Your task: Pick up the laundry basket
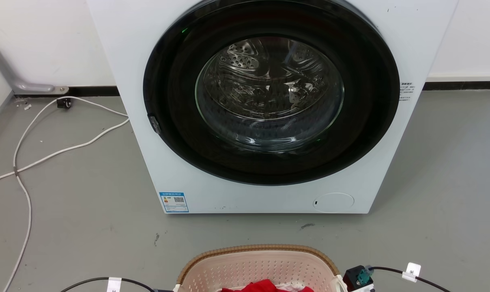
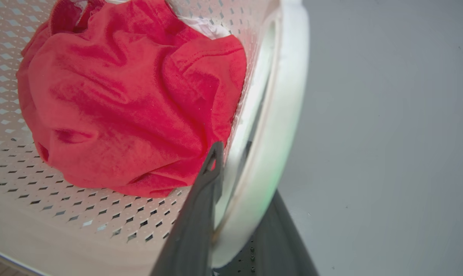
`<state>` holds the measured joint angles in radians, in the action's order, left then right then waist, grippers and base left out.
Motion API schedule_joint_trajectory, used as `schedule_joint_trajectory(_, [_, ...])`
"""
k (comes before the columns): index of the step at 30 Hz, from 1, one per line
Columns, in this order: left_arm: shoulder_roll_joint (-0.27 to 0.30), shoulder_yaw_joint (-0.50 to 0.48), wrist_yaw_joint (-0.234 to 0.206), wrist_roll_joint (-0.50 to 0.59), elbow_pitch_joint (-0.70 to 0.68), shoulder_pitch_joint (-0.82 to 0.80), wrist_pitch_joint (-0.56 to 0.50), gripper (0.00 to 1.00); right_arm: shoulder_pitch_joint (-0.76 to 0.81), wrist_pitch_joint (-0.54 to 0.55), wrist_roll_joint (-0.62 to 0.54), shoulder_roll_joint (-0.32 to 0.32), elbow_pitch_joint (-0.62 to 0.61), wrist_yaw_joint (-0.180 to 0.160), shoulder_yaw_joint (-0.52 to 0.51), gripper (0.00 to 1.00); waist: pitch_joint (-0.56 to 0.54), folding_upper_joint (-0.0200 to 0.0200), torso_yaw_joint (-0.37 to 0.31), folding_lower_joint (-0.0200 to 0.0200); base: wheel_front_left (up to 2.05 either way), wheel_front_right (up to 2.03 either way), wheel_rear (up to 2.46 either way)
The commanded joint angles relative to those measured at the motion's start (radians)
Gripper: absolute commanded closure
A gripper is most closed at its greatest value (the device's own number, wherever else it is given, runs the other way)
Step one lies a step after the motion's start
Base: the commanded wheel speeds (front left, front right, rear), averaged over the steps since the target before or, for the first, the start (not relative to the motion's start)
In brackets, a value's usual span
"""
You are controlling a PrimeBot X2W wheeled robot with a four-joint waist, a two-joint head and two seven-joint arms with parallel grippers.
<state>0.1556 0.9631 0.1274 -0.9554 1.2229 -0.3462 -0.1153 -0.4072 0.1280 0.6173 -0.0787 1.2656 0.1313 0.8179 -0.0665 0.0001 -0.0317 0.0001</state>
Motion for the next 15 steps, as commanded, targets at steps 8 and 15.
schedule_joint_trajectory(8, [0.014,0.022,0.004,-0.017,0.004,-0.009,0.011,1.0,-0.016,-0.005,0.023,-0.019,0.005,-0.001,0.028,1.0,-0.003,-0.0001,0.002,-0.0001,0.0,0.0,0.0])
schedule_joint_trajectory(15, [0.013,0.042,0.004,-0.035,0.005,-0.012,0.015,1.0,-0.025,-0.008,0.043,-0.022,0.01,-0.001,0.051,1.0,-0.002,-0.0001,0.001,-0.0001,0.0,0.0,0.0])
